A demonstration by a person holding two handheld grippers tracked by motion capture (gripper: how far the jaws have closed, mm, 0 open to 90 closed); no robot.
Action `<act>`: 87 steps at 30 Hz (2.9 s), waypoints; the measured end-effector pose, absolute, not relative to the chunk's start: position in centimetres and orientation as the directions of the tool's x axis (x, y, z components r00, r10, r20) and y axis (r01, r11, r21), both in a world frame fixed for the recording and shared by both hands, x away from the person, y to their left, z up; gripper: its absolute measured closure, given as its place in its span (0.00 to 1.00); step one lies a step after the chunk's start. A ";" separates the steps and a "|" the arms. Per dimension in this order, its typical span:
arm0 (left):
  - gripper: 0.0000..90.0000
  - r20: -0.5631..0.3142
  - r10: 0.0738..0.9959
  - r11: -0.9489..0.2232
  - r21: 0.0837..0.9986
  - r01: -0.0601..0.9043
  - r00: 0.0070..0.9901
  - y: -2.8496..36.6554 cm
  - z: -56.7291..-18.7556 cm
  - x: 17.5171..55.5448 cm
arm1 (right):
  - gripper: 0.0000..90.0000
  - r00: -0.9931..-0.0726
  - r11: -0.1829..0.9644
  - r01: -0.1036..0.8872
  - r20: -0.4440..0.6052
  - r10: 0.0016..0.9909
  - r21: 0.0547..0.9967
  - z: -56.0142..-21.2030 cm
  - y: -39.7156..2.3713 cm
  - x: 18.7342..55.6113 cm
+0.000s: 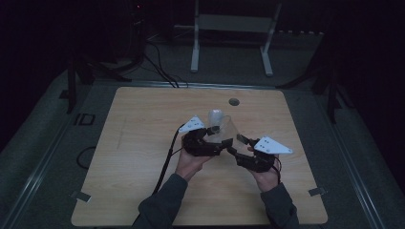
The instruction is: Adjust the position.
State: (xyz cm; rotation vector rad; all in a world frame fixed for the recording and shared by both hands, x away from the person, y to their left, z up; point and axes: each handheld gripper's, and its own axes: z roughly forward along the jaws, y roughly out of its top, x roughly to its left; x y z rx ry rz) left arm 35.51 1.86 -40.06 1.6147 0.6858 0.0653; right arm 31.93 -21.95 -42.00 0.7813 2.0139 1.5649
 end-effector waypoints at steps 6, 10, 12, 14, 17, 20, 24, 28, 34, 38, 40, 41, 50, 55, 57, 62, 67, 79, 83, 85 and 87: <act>0.21 -0.376 0.446 0.033 0.914 0.405 0.812 2.0 -40.1 35.7 | 0.47 -0.728 0.186 0.143 -0.024 0.685 0.972 -42.0 -21.9 31.8; 0.21 -0.401 0.439 0.068 0.907 0.415 0.804 2.0 -40.1 35.8 | 0.47 -0.730 0.188 0.141 -0.026 0.683 0.972 -42.1 -21.8 31.8; 0.21 -0.401 0.439 0.068 0.907 0.415 0.804 2.0 -40.1 35.8 | 0.47 -0.731 0.189 0.141 -0.026 0.682 0.972 -42.2 -21.8 31.7; 0.21 -0.410 0.446 0.094 0.906 0.414 0.796 1.9 -40.0 35.8 | 0.47 -0.736 0.195 0.138 -0.031 0.677 0.971 -42.2 -21.6 31.7; 0.21 -0.426 0.441 0.120 0.900 0.419 0.790 2.0 -40.1 35.9 | 0.47 -0.739 0.206 0.132 -0.042 0.672 0.970 -42.3 -21.5 31.6; 0.23 -0.434 0.438 0.136 0.898 0.420 0.787 2.1 -40.1 35.8 | 0.47 -0.740 0.206 0.132 -0.042 0.671 0.970 -42.2 -21.5 31.6; 0.27 -0.446 0.427 0.155 0.893 0.422 0.787 2.1 -40.3 35.7 | 0.46 -0.741 0.211 0.133 -0.044 0.670 0.968 -42.2 -21.5 31.7; 0.31 -0.436 0.426 0.156 0.898 0.410 0.793 2.0 -40.3 35.5 | 0.45 -0.743 0.225 0.134 -0.052 0.668 0.965 -42.2 -21.4 31.6; 0.33 -0.430 0.431 0.154 0.901 0.405 0.793 2.0 -40.3 35.4 | 0.43 -0.749 0.235 0.142 -0.051 0.661 0.962 -42.1 -21.3 31.7; 0.34 -0.428 0.432 0.158 0.903 0.401 0.794 2.1 -40.1 35.3 | 0.40 -0.756 0.249 0.152 -0.050 0.653 0.957 -42.0 -21.3 31.7; 0.34 -0.421 0.435 0.155 0.906 0.395 0.795 2.2 -40.1 35.3 | 0.36 -0.761 0.258 0.160 -0.047 0.647 0.953 -41.9 -21.3 31.7; 0.34 -0.421 0.435 0.155 0.906 0.395 0.795 2.2 -40.1 35.3 | 0.36 -0.761 0.258 0.160 -0.047 0.647 0.953 -41.9 -21.3 31.7; 0.34 -0.393 0.452 0.131 0.917 0.377 0.801 2.5 -39.9 35.1 | 0.24 -0.795 0.324 0.206 -0.036 0.605 0.923 -41.4 -21.2 32.0; 0.34 -0.375 0.468 0.125 0.924 0.361 0.800 2.7 -39.8 35.0 | 0.21 -0.803 0.356 0.232 -0.028 0.595 0.905 -41.5 -21.3 32.0; 0.34 -0.371 0.470 0.118 0.926 0.359 0.801 2.7 -39.8 35.0 | 0.21 -0.809 0.363 0.237 -0.024 0.588 0.901 -41.5 -21.4 31.9; 0.34 -0.343 0.481 0.080 0.934 0.349 0.807 2.9 -39.8 34.9 | 0.21 -0.823 0.383 0.241 -0.022 0.568 0.892 -41.4 -21.8 31.8; 0.34 -0.317 0.481 0.043 0.940 0.339 0.818 3.0 -39.8 34.9 | 0.23 -0.830 0.389 0.247 -0.013 0.557 0.888 -41.1 -22.2 31.9; 0.34 -0.263 0.485 -0.053 0.943 0.328 0.834 3.2 -39.9 34.8 | 0.24 -0.836 0.413 0.276 0.004 0.549 0.868 -41.0 -22.1 32.4; 0.34 -0.244 0.488 -0.087 0.942 0.325 0.838 3.1 -40.0 34.7 | 0.29 -0.831 0.410 0.281 0.006 0.557 0.868 -41.0 -22.0 32.5; 0.34 -0.226 0.492 -0.112 0.941 0.319 0.841 3.0 -40.0 34.6 | 0.30 -0.832 0.404 0.282 0.012 0.555 0.870 -41.1 -21.9 32.4; 0.34 -0.216 0.492 -0.129 0.940 0.316 0.843 3.0 -40.0 34.6 | 0.30 -0.834 0.407 0.281 0.012 0.551 0.869 -41.2 -21.8 32.4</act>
